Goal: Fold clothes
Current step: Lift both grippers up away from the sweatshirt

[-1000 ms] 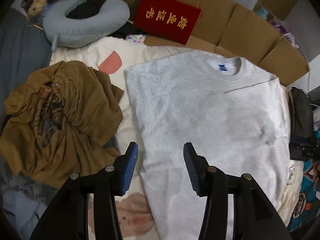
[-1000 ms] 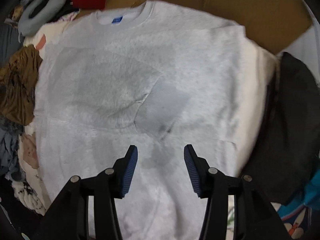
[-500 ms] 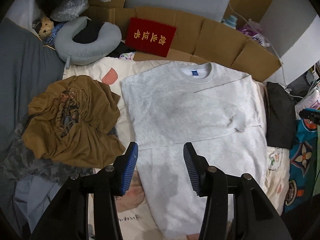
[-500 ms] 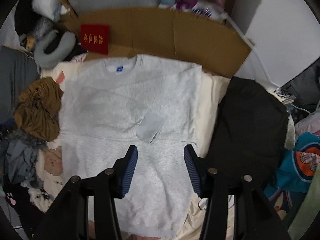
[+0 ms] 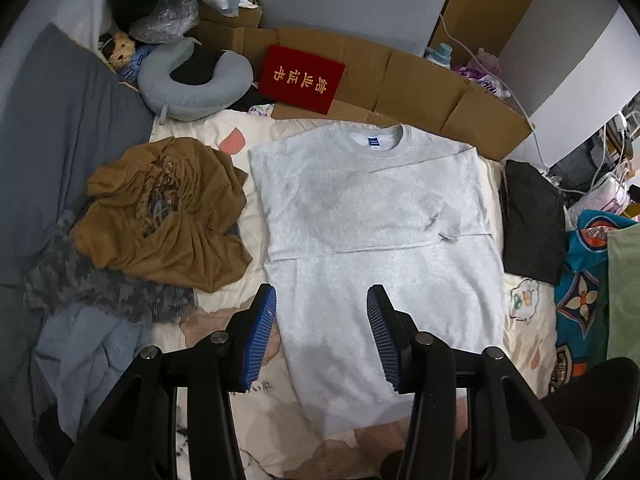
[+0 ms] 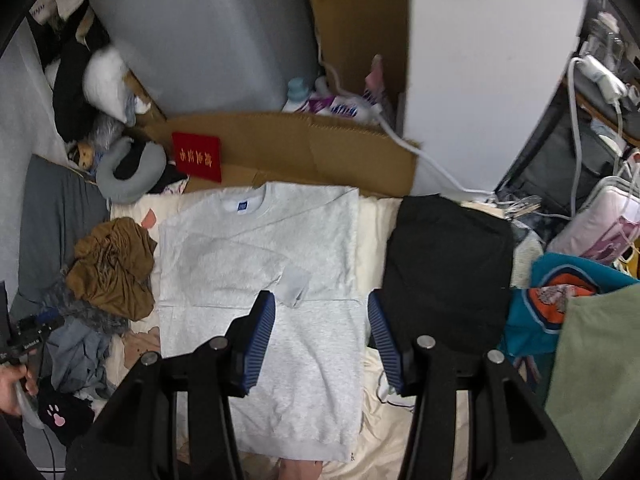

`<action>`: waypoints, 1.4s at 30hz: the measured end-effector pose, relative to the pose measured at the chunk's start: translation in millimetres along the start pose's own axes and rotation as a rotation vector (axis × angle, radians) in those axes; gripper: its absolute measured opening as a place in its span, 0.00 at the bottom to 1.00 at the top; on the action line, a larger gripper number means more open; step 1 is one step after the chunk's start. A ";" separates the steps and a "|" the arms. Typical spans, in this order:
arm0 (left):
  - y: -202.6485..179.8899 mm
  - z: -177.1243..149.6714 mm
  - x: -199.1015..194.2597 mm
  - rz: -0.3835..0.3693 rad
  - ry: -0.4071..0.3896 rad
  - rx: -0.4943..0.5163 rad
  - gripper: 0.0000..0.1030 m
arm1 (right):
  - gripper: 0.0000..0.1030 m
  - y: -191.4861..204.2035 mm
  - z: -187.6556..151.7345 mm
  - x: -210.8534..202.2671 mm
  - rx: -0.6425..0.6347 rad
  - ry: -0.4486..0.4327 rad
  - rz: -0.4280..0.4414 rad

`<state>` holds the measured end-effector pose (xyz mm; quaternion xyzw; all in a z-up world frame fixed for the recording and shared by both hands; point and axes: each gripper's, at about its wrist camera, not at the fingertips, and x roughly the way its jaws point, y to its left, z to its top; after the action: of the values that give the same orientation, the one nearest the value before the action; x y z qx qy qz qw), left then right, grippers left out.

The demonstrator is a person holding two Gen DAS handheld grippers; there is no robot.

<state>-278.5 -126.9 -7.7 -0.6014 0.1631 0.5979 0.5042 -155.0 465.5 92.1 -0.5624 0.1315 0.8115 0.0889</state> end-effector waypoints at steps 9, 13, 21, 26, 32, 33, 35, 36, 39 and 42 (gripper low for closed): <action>-1.7 -19.2 -31.4 -0.005 -0.020 0.020 0.46 | 0.45 -40.6 -21.5 -70.3 0.028 -0.062 -0.019; -1.6 -26.5 -40.3 -0.013 -0.038 0.021 0.47 | 0.45 -62.5 -35.5 -90.4 0.052 -0.078 -0.030; -5.9 -50.5 -39.2 -0.054 -0.049 -0.002 0.46 | 0.45 -93.1 -70.0 -90.5 0.104 -0.080 0.049; -9.5 -68.6 -31.4 -0.068 -0.045 0.000 0.47 | 0.45 -102.1 -94.2 -77.3 0.115 -0.087 0.094; -7.0 -85.6 -12.7 -0.075 -0.038 -0.008 0.47 | 0.45 -109.6 -117.5 -61.5 0.097 -0.083 0.090; -6.3 -88.0 -9.4 -0.075 -0.038 -0.010 0.47 | 0.45 -110.7 -120.8 -58.9 0.096 -0.084 0.089; -4.5 -92.9 -2.1 -0.078 -0.038 -0.015 0.47 | 0.45 -113.2 -126.7 -53.7 0.095 -0.083 0.085; -2.5 -96.1 3.0 -0.084 -0.035 -0.022 0.47 | 0.45 -114.1 -129.8 -50.8 0.093 -0.083 0.083; 1.2 -103.4 13.8 -0.099 -0.032 -0.041 0.47 | 0.45 -116.0 -138.6 -41.3 0.076 -0.078 0.077; 4.4 -110.7 25.4 -0.114 -0.033 -0.050 0.47 | 0.45 -118.9 -146.5 -31.2 0.071 -0.074 0.071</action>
<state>-214.8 -207.2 -56.7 -0.6122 0.1051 0.5821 0.5247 21.0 532.6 59.1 -0.5236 0.1766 0.8291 0.0847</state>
